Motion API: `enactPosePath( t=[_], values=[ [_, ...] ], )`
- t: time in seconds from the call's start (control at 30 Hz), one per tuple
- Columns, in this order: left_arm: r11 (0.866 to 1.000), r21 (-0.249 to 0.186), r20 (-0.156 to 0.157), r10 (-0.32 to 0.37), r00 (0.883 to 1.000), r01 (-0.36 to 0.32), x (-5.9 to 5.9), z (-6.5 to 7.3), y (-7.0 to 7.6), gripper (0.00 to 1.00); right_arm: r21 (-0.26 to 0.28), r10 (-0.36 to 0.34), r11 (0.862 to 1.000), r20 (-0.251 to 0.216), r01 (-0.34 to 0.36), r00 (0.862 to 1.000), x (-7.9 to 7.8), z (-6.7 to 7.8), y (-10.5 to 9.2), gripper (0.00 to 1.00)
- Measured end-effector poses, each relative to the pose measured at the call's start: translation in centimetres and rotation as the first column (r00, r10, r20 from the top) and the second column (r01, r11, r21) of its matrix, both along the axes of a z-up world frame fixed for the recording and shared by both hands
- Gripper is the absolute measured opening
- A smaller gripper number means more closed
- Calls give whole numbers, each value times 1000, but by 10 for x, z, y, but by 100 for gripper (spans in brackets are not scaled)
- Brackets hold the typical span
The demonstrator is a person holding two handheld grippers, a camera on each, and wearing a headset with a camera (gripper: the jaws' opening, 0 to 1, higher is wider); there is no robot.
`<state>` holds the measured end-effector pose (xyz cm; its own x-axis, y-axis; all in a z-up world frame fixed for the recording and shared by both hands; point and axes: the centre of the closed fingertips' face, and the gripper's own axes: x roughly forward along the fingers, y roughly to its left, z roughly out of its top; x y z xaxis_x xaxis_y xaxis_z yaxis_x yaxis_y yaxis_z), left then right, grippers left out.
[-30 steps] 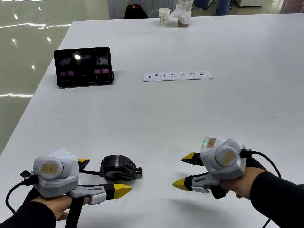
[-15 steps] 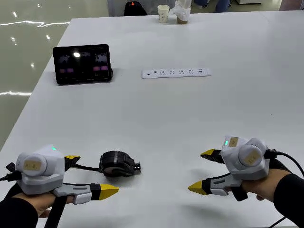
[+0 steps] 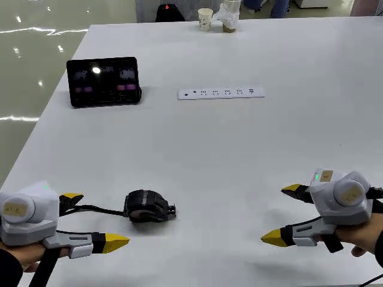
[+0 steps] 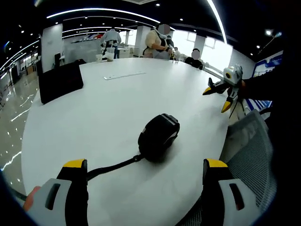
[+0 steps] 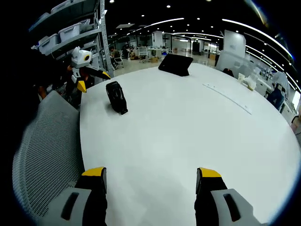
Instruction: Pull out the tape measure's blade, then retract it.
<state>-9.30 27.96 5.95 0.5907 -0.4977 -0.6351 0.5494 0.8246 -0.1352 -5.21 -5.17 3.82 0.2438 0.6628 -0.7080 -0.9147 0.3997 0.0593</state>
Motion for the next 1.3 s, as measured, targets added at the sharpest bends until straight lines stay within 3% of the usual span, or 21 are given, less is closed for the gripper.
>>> enactPosePath(
  t=[0.2, 0.5, 0.73, 0.97, 1.3],
  values=[
    [1000, 14, -6, -5, 1000, 5, -4, 1, 8, 99, -21, -7, 1000, 13, 7, 1000, -5, -1, -20, 80],
    [999, 21, -66, -26, 997, 28, -13, -1, 16, 99, -39, -26, 999, 2, 26, 1000, -11, -1, -56, 88],
    [999, 38, -60, -27, 998, 29, -11, 1, 23, 99, -57, -84, 995, -9, 83, 996, -11, 2, -81, 99],
    [998, 60, -58, -29, 998, 32, -11, 4, 30, 99, -69, -92, 993, -15, 91, 996, -10, 6, -97, 99],
    [996, 65, -67, -50, 997, 55, -14, 3, 31, 99, -73, -93, 993, -5, 93, 996, -9, 5, -102, 99]
  ],
)
